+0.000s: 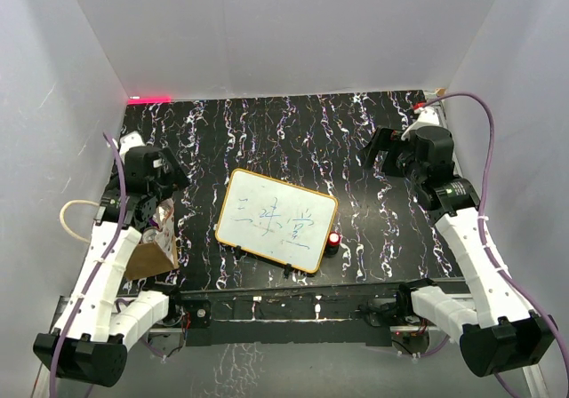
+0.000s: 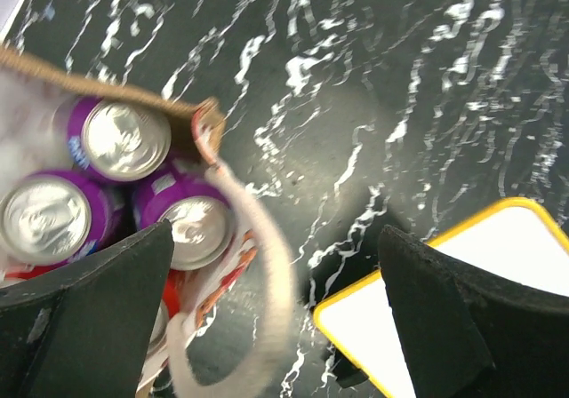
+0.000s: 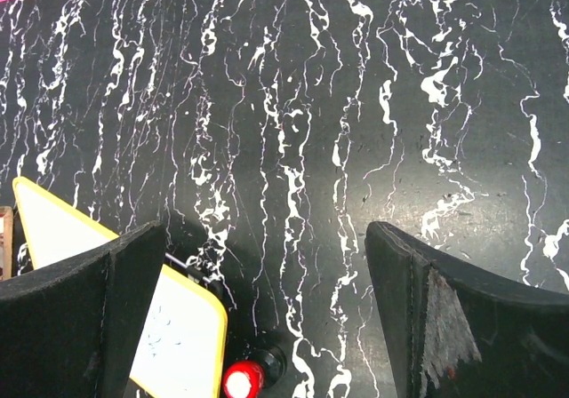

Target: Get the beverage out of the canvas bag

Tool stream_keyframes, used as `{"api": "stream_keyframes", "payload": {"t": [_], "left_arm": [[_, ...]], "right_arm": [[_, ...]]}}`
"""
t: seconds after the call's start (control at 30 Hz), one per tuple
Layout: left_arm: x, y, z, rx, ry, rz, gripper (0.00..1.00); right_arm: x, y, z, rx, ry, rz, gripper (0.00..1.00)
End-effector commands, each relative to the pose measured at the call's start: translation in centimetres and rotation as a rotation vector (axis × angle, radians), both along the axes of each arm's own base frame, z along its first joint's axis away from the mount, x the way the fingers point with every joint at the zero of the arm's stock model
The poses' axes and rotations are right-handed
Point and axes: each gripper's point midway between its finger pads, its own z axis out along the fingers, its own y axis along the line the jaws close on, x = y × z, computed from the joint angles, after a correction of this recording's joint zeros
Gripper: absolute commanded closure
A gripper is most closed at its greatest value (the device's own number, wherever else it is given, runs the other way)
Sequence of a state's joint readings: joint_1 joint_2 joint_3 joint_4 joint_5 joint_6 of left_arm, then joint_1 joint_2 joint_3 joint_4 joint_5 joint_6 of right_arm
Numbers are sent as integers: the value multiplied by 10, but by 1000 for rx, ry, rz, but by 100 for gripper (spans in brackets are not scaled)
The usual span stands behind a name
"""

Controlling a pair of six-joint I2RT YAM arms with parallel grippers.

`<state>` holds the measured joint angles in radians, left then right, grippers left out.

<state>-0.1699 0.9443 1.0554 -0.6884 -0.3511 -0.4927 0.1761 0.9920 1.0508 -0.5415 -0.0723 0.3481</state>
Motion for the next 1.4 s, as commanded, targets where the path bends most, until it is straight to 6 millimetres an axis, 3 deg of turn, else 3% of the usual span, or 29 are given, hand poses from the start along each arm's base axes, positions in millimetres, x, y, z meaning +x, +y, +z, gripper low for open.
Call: {"api": "stream_keyframes", "payload": {"t": [0.0,0.07,0.13,0.27,0.37,0.47,0.6,0.93,1.07,1.17,1.23,1.37], "left_arm": [[-37,23,-26,-19,87,199,3],[-44,15,-32,-66,105,185,6],[-47,7,-32,-115,101,159,17],[-47,-10,-27,-201,74,100,43],[-41,-27,-27,-240,74,5,71],[-33,-40,-18,-270,60,-74,92],[-24,-55,-1,-298,-1,-174,100],[-17,-111,2,-500,2,-421,100],[-25,-116,-1,-519,18,-457,100],[-29,-109,-8,-484,45,-433,100],[-32,-99,-10,-435,69,-403,86],[-35,-65,3,-277,72,-294,40]], "right_arm": [[4,5,25,58,-107,9,2],[4,6,24,71,-104,12,2],[5,9,23,87,-102,17,2],[9,15,20,118,-101,38,2],[11,20,17,136,-95,51,2],[13,21,12,140,-89,55,2],[17,25,9,146,-73,71,2],[19,24,0,125,-63,78,2],[21,26,-4,125,-57,89,2],[21,28,-7,127,-57,97,2],[20,28,-9,124,-54,99,2],[19,26,-14,110,-65,102,2]]}}
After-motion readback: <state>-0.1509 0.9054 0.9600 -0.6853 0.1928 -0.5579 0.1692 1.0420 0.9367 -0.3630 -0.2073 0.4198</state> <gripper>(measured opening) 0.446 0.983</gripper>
